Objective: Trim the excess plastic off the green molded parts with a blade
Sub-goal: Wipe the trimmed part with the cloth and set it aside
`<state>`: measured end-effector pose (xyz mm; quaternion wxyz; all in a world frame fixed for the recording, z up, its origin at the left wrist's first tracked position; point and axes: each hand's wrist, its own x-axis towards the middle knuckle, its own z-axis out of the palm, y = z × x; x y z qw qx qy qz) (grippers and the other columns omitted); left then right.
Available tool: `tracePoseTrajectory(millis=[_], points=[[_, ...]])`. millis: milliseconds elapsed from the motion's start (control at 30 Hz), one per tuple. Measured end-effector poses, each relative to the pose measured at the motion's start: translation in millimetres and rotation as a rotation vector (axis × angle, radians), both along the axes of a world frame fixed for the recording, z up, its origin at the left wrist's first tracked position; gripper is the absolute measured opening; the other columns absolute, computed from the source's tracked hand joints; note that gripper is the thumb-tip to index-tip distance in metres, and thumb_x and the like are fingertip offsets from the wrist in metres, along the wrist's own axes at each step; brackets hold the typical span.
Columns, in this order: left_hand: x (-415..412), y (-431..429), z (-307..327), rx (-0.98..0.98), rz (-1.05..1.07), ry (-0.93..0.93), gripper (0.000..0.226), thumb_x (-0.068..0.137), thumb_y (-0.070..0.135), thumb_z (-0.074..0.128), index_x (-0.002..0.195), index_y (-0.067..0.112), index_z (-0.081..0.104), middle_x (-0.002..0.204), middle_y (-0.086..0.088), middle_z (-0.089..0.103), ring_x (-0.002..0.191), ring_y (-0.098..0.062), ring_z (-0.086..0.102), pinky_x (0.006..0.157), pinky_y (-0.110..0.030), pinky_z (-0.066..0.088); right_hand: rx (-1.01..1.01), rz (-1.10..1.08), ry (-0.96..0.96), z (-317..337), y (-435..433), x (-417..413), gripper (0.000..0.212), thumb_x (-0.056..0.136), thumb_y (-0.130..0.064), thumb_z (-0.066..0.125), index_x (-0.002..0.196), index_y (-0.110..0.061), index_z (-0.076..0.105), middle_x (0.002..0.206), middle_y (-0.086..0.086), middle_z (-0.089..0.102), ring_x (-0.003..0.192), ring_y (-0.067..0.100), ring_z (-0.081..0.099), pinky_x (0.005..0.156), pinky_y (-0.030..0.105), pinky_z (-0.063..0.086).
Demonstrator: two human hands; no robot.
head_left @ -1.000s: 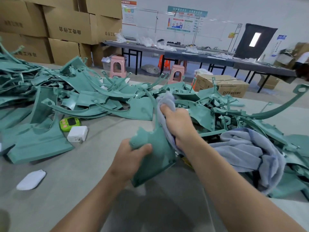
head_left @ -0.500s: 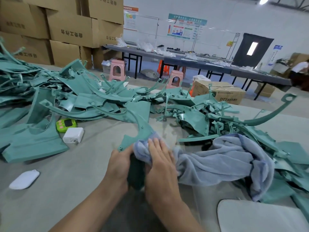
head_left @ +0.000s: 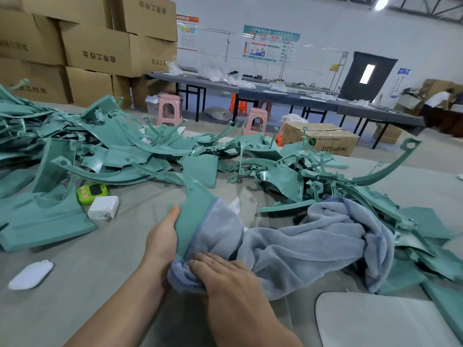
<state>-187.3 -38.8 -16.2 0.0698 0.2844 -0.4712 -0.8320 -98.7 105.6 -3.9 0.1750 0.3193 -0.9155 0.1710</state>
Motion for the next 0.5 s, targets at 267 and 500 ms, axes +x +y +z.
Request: tracePoseTrajectory(millis=[267, 500], points=[[8, -2, 12, -0.103, 0.173, 0.191, 0.025, 0.096, 0.032, 0.065, 0.082, 0.012, 0.067, 0.068, 0.006, 0.075, 0.060, -0.013, 0.073, 0.050, -0.026, 0.054, 0.200, -0.386, -0.106, 28, 47, -6, 0.013, 0.078, -0.043, 0.073, 0.083, -0.032, 0.068, 0.088, -0.017, 0.073, 0.094, 0.003, 0.067, 0.084, 0.023, 0.045], [37, 13, 2, -0.977, -0.080, 0.584, 0.028, 0.094, 0.056, 0.046, 0.086, 0.037, 0.066, 0.072, 0.009, 0.067, 0.062, -0.001, 0.058, 0.059, -0.022, 0.047, -0.874, 0.128, -0.926, 51, 27, -17, 0.033, 0.081, -0.047, 0.068, 0.111, -0.059, 0.065, 0.106, -0.030, 0.071, 0.099, -0.015, 0.064, 0.085, 0.014, 0.053]])
